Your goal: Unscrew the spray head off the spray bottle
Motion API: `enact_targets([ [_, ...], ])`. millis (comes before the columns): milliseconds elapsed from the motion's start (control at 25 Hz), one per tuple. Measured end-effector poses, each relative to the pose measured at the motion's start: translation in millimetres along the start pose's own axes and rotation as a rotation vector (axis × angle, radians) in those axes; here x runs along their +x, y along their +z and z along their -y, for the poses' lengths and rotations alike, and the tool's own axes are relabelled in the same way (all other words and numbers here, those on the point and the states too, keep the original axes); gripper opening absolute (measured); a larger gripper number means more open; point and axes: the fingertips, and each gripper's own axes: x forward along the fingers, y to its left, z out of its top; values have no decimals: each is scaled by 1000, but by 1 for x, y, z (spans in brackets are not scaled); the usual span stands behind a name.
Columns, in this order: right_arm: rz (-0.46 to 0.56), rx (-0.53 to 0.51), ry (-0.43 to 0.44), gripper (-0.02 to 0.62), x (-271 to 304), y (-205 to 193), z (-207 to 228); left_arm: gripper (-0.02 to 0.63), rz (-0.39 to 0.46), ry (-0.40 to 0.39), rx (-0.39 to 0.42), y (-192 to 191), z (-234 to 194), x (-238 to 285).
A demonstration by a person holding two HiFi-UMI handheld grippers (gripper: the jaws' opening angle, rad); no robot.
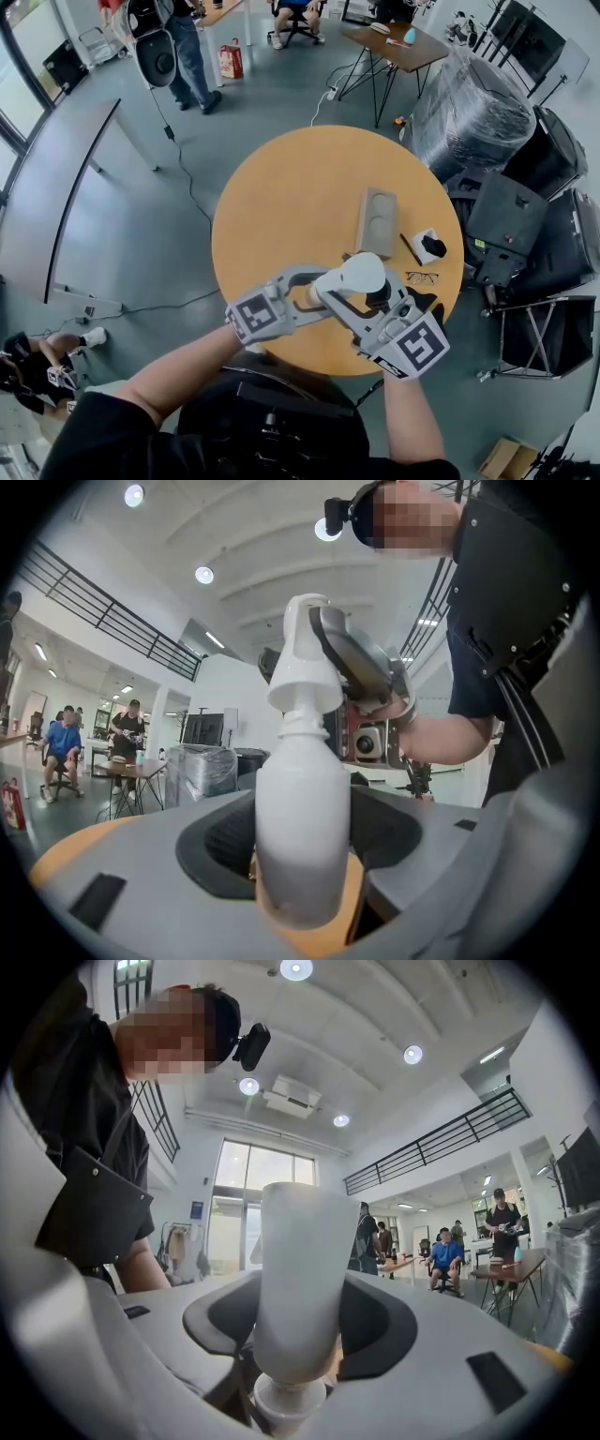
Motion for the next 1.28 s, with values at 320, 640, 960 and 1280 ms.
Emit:
enact_targets([
  [320, 30, 8, -12, 247, -5, 41, 10, 307, 16, 13, 36, 4, -1, 3],
  [640, 29, 11, -25, 247, -11, 65, 13, 307, 14, 5, 40, -1, 1, 4],
  [960, 37, -33, -67, 245, -25, 92, 20, 307, 18, 11, 51, -12, -4, 4],
  [1280, -53, 19, -139, 245, -39, 56, 46, 307, 42, 24, 48, -10, -11, 6],
])
